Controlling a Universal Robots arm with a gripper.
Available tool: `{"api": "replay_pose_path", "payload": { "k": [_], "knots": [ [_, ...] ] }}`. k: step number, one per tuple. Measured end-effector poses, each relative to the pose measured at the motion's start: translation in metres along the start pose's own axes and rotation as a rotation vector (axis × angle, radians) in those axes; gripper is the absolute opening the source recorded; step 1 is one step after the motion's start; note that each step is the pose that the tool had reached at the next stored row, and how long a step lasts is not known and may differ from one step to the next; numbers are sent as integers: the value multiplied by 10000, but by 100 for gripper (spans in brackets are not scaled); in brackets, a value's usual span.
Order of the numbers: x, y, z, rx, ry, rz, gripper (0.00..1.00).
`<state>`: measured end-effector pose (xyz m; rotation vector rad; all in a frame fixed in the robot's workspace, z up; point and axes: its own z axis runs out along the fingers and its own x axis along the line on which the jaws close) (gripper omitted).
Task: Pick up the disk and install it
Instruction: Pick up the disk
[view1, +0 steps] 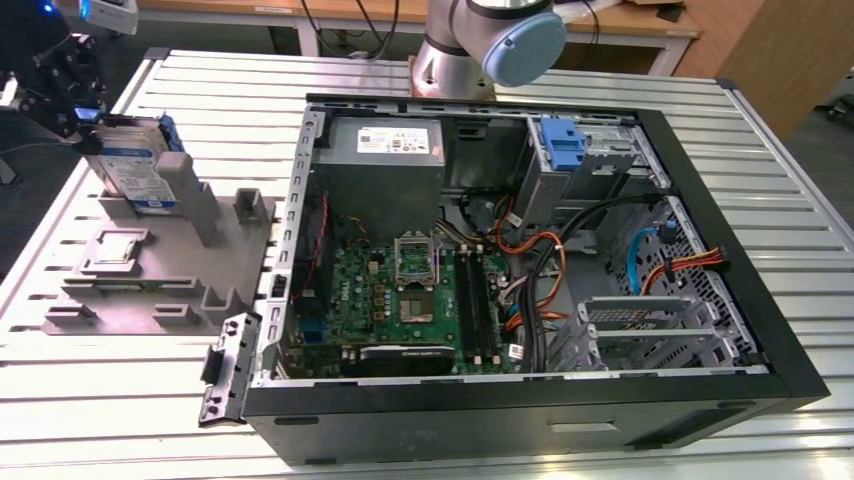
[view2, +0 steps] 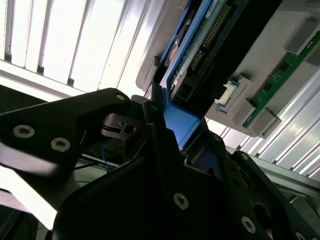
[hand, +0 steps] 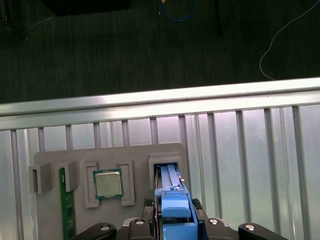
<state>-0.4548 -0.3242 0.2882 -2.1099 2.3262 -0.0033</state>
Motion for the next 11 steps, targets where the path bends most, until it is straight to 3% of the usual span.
{"api": "replay_pose_path", "payload": {
  "k": [11],
  "knots": [
    [0,0,7,1,0,0,37]
  ]
}}
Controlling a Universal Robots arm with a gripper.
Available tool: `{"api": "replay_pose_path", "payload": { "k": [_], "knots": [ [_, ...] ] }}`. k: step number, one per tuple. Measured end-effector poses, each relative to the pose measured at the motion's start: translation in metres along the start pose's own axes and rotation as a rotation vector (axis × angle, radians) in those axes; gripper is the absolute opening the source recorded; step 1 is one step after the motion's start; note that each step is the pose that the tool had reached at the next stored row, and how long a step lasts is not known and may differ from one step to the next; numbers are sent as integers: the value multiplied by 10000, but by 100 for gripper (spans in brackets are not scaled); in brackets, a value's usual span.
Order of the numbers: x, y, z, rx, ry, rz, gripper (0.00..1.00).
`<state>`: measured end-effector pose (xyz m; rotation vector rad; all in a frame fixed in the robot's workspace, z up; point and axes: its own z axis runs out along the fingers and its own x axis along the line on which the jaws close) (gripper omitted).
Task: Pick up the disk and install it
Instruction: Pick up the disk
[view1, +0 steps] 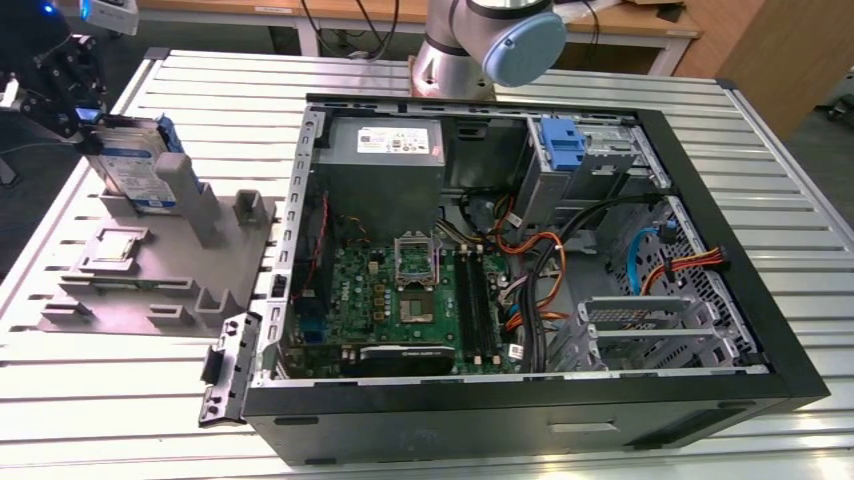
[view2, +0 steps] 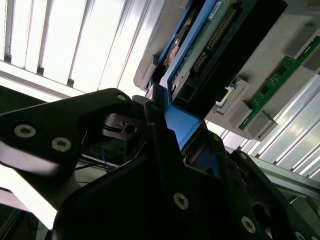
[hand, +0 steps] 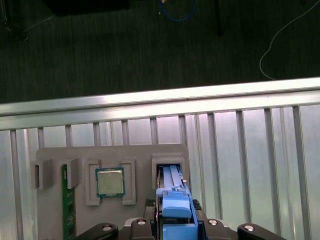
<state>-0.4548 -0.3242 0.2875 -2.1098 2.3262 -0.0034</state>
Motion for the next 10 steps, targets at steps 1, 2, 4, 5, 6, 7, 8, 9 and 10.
{"api": "replay_pose_path", "payload": {
  "k": [1,2,4,5,6,7,8,9,10],
  "knots": [
    [0,0,0,0,0,0,37],
    [0,0,0,0,0,0,37],
    [0,0,0,0,0,0,37],
    [0,0,0,0,0,0,37],
    [0,0,1,0,0,0,37],
    [0,0,1,0,0,0,37],
    [0,0,1,0,0,-2,37],
    [0,0,1,1,0,-71,37],
    [0,0,1,1,0,-203,37]
  ]
}}
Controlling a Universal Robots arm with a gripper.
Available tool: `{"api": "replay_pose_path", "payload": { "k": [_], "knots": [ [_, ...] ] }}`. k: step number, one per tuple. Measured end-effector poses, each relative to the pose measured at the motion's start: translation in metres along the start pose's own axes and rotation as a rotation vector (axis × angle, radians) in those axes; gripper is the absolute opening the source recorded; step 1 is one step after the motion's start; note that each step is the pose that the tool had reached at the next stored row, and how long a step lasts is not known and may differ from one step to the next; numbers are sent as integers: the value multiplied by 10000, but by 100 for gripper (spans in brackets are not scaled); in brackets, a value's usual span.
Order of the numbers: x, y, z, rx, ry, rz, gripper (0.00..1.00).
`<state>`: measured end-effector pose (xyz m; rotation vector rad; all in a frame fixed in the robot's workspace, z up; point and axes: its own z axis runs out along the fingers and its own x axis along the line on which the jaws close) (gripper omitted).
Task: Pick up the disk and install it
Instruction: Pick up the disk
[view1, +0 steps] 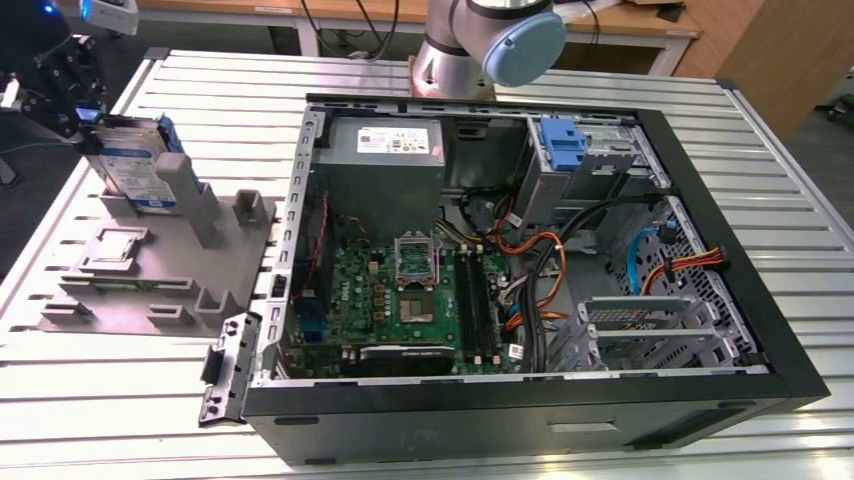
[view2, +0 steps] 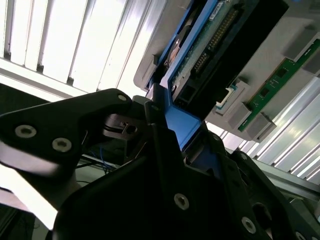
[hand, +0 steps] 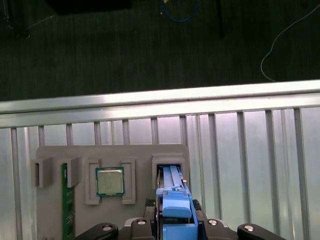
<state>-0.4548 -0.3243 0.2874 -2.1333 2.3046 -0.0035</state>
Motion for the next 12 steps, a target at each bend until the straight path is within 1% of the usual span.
{"api": "replay_pose_path", "payload": {
  "k": [1,4,6,7,12],
  "knots": [
    [0,0,0,0,0,-87,37],
    [0,0,0,0,-1,-130,37],
    [0,0,0,1,-2,-369,37],
    [0,0,1,1,-2,-411,37],
    [0,0,0,0,-2,-466,37]
  ]
}}
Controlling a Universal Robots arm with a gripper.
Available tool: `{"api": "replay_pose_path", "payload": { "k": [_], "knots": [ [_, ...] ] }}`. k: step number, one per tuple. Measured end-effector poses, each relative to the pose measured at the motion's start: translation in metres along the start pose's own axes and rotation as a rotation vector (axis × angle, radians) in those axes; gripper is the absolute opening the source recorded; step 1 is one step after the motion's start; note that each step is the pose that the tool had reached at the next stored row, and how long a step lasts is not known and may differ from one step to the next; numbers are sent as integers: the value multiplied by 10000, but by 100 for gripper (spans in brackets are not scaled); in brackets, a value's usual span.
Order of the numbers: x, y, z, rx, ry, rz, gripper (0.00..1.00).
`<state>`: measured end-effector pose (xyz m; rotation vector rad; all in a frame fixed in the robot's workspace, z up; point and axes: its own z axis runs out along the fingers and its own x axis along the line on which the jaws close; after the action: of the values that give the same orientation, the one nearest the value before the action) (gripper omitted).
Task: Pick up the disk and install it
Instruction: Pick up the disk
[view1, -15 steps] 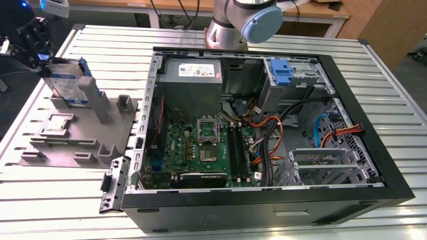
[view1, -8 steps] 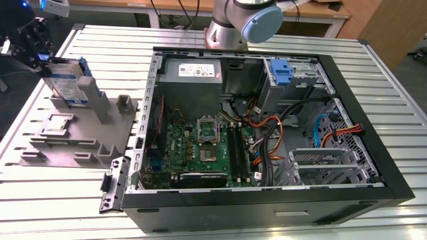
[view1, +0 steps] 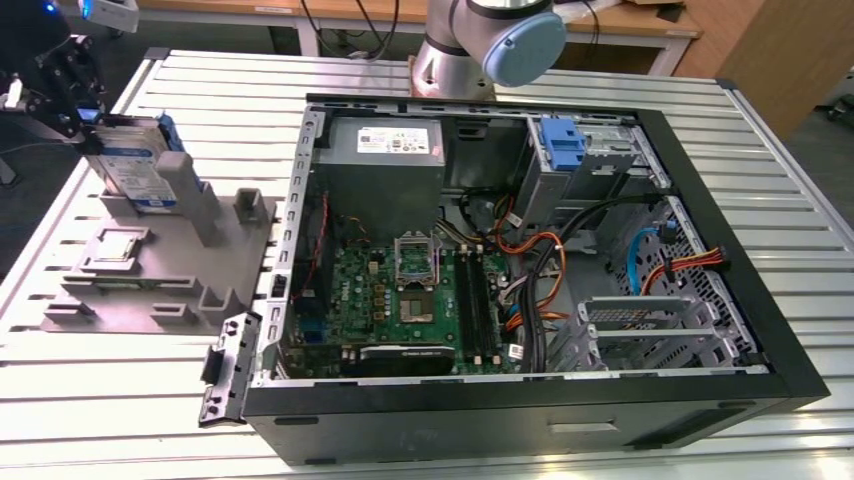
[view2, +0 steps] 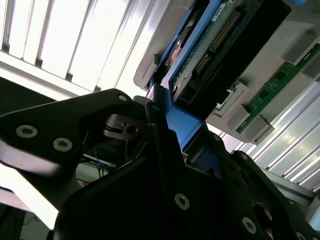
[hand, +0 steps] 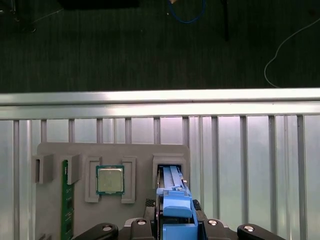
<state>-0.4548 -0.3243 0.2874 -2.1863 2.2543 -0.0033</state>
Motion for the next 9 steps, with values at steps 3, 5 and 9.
{"api": "replay_pose_path", "payload": {
  "k": [3,5,9],
  "knots": [
    [0,0,0,0,0,-26,37],
    [0,0,0,0,0,19,37],
    [0,0,0,0,0,91,37]
  ]
}}
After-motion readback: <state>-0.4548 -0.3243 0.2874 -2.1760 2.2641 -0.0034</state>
